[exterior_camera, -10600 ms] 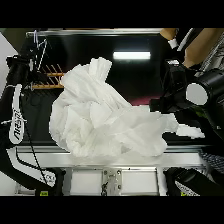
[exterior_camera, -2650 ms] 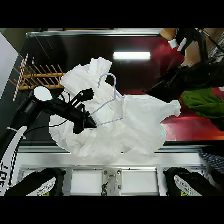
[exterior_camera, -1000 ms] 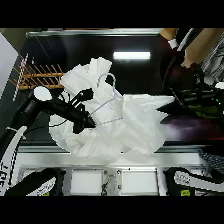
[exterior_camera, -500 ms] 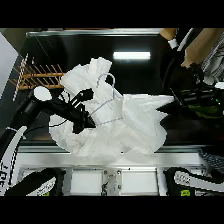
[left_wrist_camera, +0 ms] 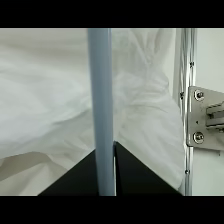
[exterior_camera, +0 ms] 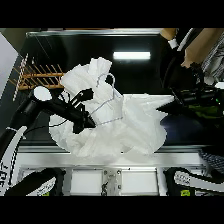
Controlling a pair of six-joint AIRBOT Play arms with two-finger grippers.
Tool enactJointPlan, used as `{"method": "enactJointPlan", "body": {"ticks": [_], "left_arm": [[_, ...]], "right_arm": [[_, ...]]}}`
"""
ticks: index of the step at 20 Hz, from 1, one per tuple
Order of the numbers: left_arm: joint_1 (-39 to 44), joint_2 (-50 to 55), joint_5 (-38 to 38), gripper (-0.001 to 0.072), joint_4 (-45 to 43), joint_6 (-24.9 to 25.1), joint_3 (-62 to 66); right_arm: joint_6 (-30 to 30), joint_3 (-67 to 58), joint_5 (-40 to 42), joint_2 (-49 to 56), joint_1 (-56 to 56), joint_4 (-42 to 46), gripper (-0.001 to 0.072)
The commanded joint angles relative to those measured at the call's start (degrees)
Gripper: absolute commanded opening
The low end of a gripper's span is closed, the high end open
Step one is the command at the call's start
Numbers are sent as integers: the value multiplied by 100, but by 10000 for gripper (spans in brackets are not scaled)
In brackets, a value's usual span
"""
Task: Fold the clothes and pants, and hang the long-sleeved shirts on hangers.
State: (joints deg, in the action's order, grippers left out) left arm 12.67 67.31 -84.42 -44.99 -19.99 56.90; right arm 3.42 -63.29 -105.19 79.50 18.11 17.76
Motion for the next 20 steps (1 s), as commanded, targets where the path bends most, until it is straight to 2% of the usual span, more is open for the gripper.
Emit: {"method": "enactJointPlan", "body": {"ticks": [1, 2, 4, 20], "left_arm": [[4, 2, 0, 14, -2, 2, 4], [4, 2, 0, 14, -2, 2, 4], [4, 2, 0, 14, -2, 2, 4], [4, 2, 52, 14, -9, 2, 4]], "right_arm": [[0, 2, -7, 4, 0, -2, 708], [0, 2, -9, 4, 0, -2, 604], [11, 2, -4, 4, 2, -4, 18], [-26, 2, -7, 4, 2, -2, 14]]}}
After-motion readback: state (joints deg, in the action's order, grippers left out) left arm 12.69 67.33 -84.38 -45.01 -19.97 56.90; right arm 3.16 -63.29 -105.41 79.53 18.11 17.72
